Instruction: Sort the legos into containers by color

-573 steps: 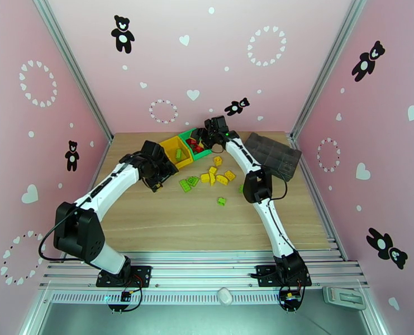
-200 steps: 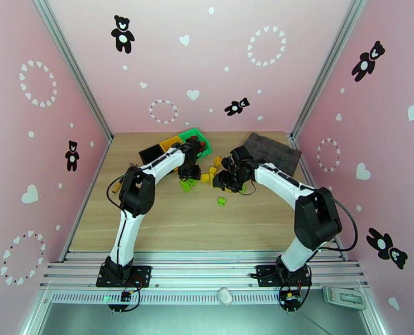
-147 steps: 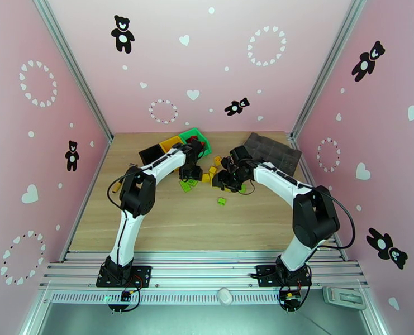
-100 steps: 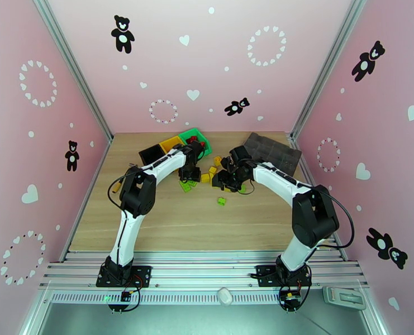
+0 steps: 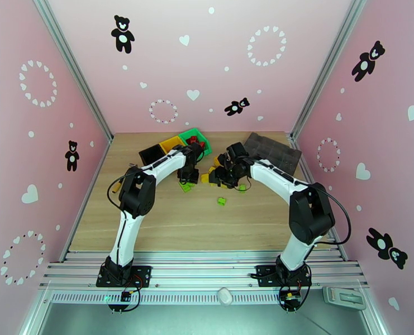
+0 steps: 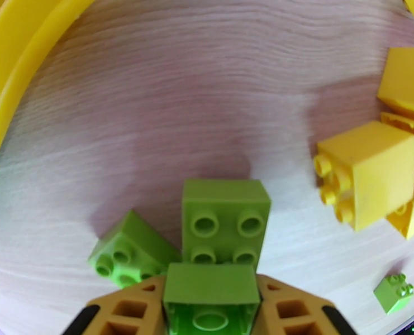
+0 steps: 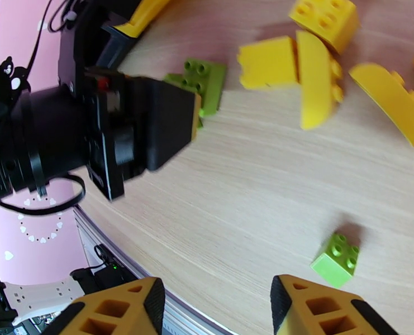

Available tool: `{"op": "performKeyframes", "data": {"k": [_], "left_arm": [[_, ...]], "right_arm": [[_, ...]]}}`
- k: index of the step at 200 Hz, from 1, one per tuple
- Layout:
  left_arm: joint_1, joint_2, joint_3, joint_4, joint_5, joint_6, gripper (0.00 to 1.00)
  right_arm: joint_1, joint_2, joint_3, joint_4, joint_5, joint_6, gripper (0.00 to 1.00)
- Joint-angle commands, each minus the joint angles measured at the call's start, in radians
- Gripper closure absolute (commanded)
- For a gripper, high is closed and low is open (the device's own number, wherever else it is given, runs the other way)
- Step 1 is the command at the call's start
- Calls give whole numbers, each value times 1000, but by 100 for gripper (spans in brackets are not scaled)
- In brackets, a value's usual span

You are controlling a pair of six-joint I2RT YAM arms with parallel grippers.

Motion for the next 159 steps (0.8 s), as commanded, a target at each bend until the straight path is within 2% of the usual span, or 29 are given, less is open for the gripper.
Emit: {"op": "performKeyframes", "data": {"k": [1,58,159], "left_arm": [[17,-64,40,-28,35,7,65],[23,-55,30,-34,41,21,64],[-9,-31,-39,26,81,-27,61]], "right_arm": [[7,48,64,17,-18,15,45],[21,115,152,3,-22,19,45],[28,123,147,-9,-19,15,46]]}}
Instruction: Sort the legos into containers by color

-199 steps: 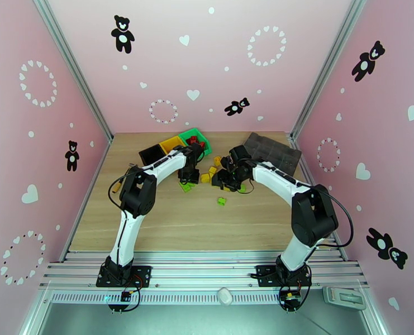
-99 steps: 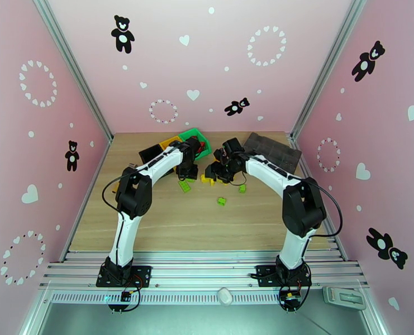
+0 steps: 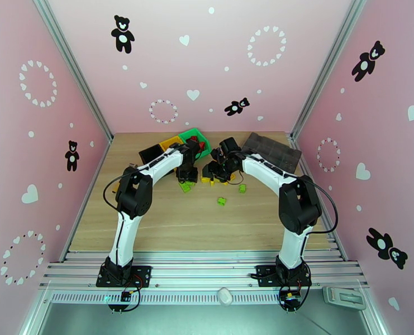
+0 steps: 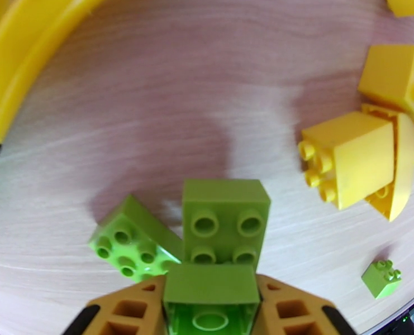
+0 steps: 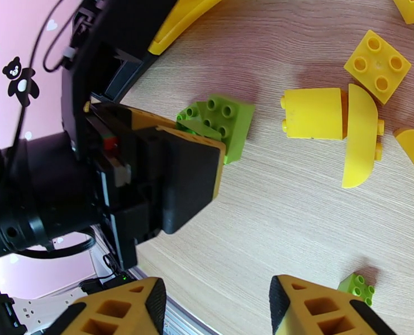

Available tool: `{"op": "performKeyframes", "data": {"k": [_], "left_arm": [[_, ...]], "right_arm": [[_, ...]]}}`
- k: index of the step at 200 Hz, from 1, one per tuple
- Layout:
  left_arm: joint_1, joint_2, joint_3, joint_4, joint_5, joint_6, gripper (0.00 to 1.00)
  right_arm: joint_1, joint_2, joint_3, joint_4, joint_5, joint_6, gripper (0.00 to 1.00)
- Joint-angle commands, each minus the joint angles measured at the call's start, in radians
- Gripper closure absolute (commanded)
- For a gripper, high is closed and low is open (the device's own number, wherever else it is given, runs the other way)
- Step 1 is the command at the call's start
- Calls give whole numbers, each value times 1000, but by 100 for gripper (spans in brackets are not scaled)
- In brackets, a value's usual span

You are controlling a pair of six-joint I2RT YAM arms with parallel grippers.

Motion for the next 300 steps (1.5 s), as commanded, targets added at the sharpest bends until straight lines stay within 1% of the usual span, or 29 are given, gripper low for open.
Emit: {"op": "performKeyframes", "data": {"k": [1,26,62,79,91,102,134,166,193,216,254,273,300], "left_arm": [[-16,-10,-14,22,17,-19,61],[-18,-15,-29,29,13,-29,56],[-17,-16,-43,30,10,-30,54],[-16,-20,-52,33,12,-30,56],[-16,-21,-55,34,11,-32,62],[-16,-24,-55,33,7,-32,65],[-17,-44,-33,12,-11,-38,65],[-8,-63,0,-9,-3,-39,65],[18,-74,25,-17,28,-40,66],[60,-77,50,-20,54,-48,66],[148,-56,156,-45,51,-72,66],[196,-10,258,-75,26,-92,66],[242,93,446,-122,-1,-119,66]], "right_arm": [[6,12,22,-18,-4,5,46],[7,8,15,-19,-4,2,46],[7,1,0,-16,-4,1,46],[7,-5,-9,-11,-4,2,46],[7,-7,-14,-10,-4,3,47],[7,-12,-18,-10,-2,3,47],[7,-25,-27,-6,-1,4,47],[7,-24,-24,0,-3,5,47],[7,-12,-7,8,-10,14,46],[11,5,14,11,-13,21,46],[22,46,84,7,-21,32,46],[30,81,138,4,-31,45,45],[43,137,244,-18,-40,57,45]]}}
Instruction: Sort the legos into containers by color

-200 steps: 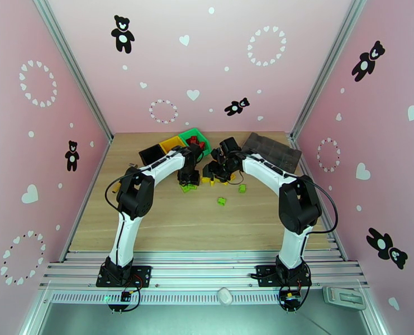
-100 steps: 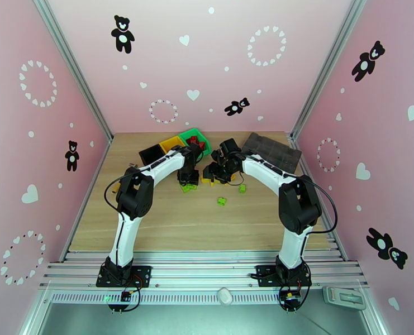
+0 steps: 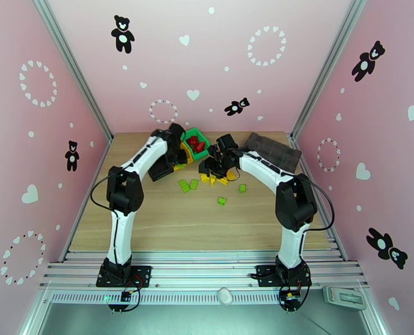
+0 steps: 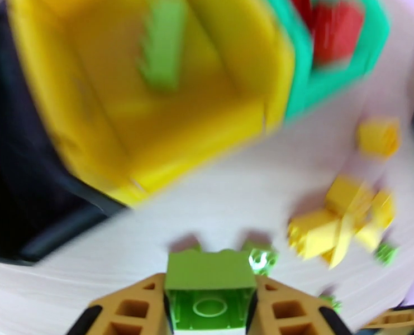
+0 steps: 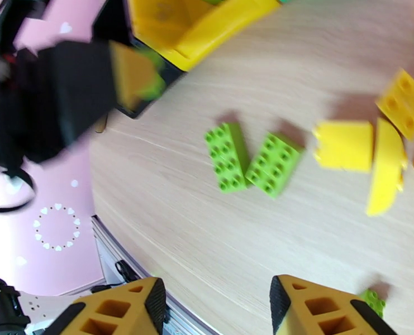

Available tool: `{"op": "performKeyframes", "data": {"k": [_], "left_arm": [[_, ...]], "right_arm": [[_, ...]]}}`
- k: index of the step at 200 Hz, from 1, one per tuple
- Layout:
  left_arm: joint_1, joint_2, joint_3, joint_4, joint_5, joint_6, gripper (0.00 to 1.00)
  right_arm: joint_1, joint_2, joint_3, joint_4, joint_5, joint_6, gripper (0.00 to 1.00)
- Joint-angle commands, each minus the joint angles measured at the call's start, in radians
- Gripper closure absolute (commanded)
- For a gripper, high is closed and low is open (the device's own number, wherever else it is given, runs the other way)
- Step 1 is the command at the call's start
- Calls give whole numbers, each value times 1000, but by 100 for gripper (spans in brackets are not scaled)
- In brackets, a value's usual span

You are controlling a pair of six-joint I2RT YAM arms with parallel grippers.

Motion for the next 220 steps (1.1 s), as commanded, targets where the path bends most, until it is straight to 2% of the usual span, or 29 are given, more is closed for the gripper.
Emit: {"op": "performKeyframes", "data": {"k": [1,20,45,61,124,178,220], "left_arm": [[29,89,137,-59,-32,-37,65],[53,170,270,-87,-35,-59,61],[73,249,396,-108,-14,-80,38],[73,249,396,-86,3,-77,33],[37,65,177,-17,-45,-39,32],[-106,-69,-78,24,-117,-3,32],[-207,-38,-187,53,-123,-5,34]], "right_arm": [[14,58,96,-26,-21,18,45],[20,91,170,-52,-22,19,44],[20,110,228,-84,-17,13,42],[21,109,237,-99,-12,4,41],[17,41,126,-124,36,-38,36],[10,-63,-52,-128,123,-39,35],[2,-156,-213,-130,176,-17,35]]}}
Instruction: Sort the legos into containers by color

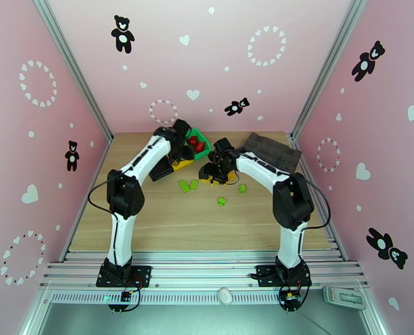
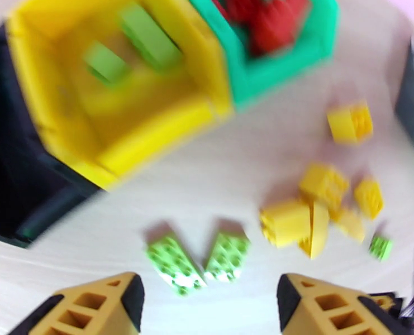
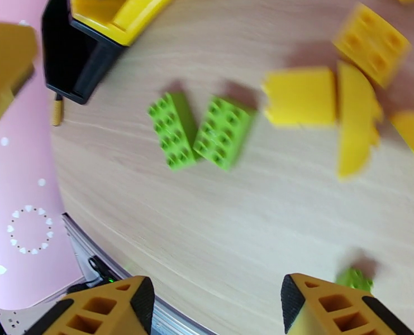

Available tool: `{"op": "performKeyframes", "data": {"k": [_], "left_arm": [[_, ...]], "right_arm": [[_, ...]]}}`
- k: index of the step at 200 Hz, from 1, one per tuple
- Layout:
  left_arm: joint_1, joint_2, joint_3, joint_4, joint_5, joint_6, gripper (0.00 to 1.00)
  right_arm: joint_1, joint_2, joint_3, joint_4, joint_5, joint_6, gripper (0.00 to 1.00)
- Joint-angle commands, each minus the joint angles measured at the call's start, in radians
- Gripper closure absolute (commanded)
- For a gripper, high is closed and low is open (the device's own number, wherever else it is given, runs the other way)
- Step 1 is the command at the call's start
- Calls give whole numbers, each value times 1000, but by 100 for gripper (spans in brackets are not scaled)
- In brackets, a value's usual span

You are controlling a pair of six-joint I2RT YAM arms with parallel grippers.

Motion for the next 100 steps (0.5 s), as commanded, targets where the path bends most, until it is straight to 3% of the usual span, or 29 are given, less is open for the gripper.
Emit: {"op": "performKeyframes", "data": {"k": [1,41,100], "left_arm": [[-35,31,-46,23,-33,14,34],[-90,134,-24,8,-47,28,36],[-97,228,6,-3,-45,35,38]], "right_arm": [[-6,-88,-84,-18,52,10,35],[-7,-186,-217,-4,66,22,35],[-7,-262,-279,-3,69,35,36]]}}
